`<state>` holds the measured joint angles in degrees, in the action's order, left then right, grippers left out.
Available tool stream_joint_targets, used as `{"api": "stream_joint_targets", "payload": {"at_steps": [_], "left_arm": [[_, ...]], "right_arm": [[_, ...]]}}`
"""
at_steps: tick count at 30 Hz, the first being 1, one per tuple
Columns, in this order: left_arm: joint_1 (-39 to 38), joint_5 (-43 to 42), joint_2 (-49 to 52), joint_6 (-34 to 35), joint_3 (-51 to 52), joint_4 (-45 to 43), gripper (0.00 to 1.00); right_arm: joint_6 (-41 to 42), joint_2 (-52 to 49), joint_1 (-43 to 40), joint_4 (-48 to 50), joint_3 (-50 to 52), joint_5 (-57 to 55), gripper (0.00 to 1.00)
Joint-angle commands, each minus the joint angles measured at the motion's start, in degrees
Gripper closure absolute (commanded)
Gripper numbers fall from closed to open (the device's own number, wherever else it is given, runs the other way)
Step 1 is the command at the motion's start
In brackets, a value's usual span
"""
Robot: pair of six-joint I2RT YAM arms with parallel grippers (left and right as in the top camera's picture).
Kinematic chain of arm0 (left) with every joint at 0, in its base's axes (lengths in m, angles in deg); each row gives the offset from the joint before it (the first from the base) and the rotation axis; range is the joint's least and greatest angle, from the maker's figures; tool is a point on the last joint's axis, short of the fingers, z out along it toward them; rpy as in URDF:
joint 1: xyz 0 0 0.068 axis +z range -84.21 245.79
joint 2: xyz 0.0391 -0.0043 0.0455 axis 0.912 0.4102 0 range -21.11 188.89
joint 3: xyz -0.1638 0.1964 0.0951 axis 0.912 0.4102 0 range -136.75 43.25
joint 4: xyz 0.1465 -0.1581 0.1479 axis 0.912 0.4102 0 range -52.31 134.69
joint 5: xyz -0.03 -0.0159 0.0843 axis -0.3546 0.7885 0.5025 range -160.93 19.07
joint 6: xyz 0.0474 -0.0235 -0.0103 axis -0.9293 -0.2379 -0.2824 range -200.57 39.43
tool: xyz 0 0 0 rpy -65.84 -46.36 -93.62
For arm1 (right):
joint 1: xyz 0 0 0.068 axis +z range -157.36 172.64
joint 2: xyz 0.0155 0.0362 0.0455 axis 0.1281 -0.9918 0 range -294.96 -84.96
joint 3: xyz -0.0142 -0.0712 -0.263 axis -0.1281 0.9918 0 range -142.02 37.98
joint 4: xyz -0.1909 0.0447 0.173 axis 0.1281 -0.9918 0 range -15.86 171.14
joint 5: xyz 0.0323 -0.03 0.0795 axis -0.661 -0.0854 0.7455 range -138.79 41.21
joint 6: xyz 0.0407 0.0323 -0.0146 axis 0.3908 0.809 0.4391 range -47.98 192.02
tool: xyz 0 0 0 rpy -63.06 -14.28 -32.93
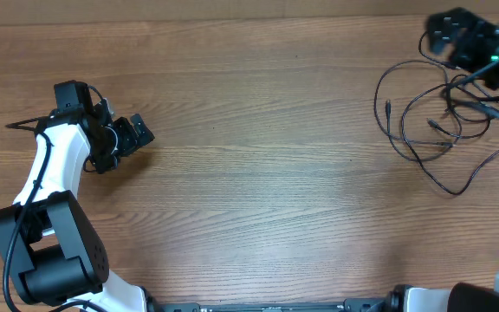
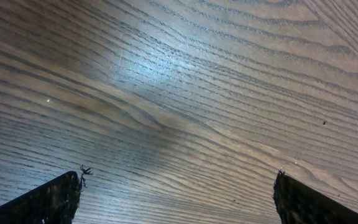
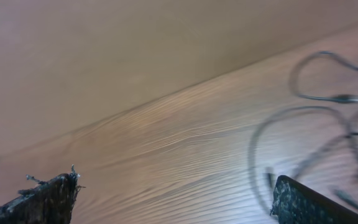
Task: Untangle cables
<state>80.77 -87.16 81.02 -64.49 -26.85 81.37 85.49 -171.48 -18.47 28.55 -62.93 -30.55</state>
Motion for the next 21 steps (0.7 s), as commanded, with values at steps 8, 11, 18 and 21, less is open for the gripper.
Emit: {"api": "stream_joint_targets", "payload": {"at_steps": [8,11,18,21], "left_arm": [[-0.42,0.31,-0.57,-0.68,-0.68,-0.20,0.00],[-0.42,0.33,-0.57,-0.68,-0.68,-0.20,0.00],[-0.44,0.31,-0.57,-0.68,-0.68,-0.20,0.00],[-0.42,0.31,-0.57,-0.68,-0.68,-0.20,0.00]], "right_arm": [[0.02,7.19,7.04,0.07,-0.31,0.31,0.00],[0.00,7.87,7.04,-0.92,-0.22,0.28,0.00],[0.02,10.80,7.04,-0.83,6.29,0.31,0.00],[0.00,12.22,7.04,-0.85,9.68,0.31,0.00]]}}
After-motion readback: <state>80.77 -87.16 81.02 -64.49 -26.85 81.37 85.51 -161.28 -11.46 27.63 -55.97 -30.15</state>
